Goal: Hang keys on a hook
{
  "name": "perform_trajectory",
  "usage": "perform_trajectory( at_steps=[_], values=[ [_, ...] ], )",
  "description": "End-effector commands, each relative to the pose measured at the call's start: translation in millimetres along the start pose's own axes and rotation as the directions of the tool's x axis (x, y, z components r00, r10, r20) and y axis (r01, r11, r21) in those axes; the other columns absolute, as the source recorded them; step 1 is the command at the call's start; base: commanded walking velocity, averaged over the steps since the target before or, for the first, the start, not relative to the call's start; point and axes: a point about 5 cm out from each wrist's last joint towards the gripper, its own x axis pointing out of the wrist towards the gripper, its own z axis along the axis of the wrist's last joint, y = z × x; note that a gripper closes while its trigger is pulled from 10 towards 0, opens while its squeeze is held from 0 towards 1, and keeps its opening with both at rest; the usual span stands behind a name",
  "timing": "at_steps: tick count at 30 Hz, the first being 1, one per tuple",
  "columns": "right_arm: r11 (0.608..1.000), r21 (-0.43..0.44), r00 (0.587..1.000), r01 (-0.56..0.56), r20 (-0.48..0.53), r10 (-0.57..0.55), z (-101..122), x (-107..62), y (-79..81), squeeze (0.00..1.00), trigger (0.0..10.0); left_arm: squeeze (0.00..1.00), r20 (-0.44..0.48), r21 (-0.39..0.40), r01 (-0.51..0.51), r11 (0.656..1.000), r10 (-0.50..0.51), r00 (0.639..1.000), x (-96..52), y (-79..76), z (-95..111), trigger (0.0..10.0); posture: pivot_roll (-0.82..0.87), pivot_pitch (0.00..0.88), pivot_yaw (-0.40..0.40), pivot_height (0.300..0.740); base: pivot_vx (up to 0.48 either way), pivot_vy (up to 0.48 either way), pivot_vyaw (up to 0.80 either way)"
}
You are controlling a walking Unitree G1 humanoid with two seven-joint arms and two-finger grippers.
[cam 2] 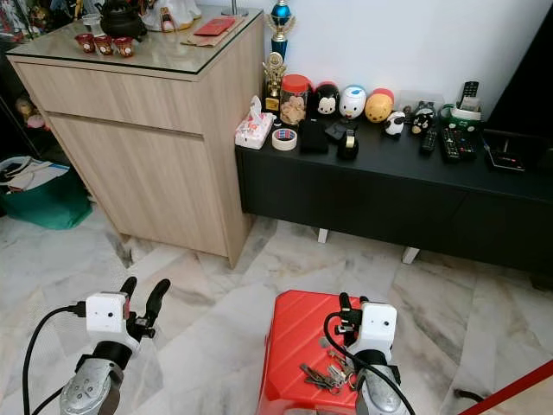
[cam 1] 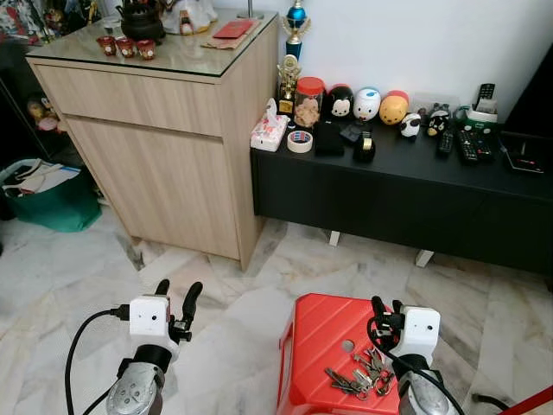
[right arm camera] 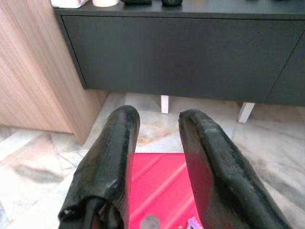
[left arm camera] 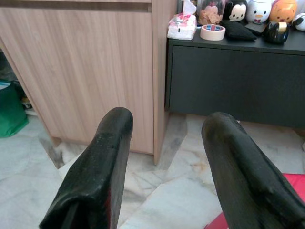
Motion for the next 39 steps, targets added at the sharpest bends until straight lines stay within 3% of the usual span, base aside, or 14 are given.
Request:
perform_trajectory(
  at_steps=[1, 9, 18, 26, 34, 39],
  values=[
    [1.0, -0.006, 1.0, -0.011, -0.016, 0.011, 1, 1.1, 3.3, 0.0, 10.0, 0.0, -0.024, -0.006, 0.009, 1.0, -0.009, 1.0, -2.2, -1.0, -3, 10.0, 0.04, 0.026, -0.02, 0.735, 0.0, 0.0, 0.0],
    [0.999, -0.016, 0.998, -0.045, -0.043, 0.045, -3, 1.0, 7.2, 0.0, 10.0, 0.0, -0.036, -0.012, 0.019, 1.0, -0.019, 0.999, -4.1, -4.3, -2, 10.0, 0.05, 0.0, -0.02, 0.685, 0.0, 0.0, 0.0],
    [0.999, -0.015, 0.998, -0.052, -0.025, 0.051, 4, 6.8, 9.0, 0.0, 10.0, 0.0, -0.04, -0.013, 0.013, 1.0, -0.013, 0.999, -1.8, -3.6, 0, 10.0, 0.06, 0.0, -0.032, 0.685, 0.0, 0.0, 0.0],
    [0.998, -0.006, 0.995, -0.063, -0.079, 0.063, -3, 6.5, 11.1, 0.0, 10.0, 0.0, -0.069, -0.017, 0.012, 1.0, -0.014, 0.998, -0.4, -5.4, -4, 10.0, 0.05, 0.023, -0.034, 0.685, 0.0, 0.0, 0.0],
    [0.997, -0.009, 0.995, -0.079, -0.063, 0.078, 2, 9.9, 11.9, 0.0, 10.0, 0.0, -0.074, -0.02, 0.004, 1.0, -0.005, 0.997, 2.2, -4.3, -2, 10.0, 0.04, 0.049, -0.029, 0.64, 0.0, 0.0, 0.0],
    [0.997, -0.017, 0.996, -0.073, -0.051, 0.072, 3, 10.4, 11.6, 0.0, 10.0, 0.0, -0.08, -0.017, 0.005, 1.0, -0.007, 0.997, 1.6, -4.9, -2, 10.0, 0.04, 0.047, -0.027, 0.64, 0.0, 0.0, 0.0]
  ],
)
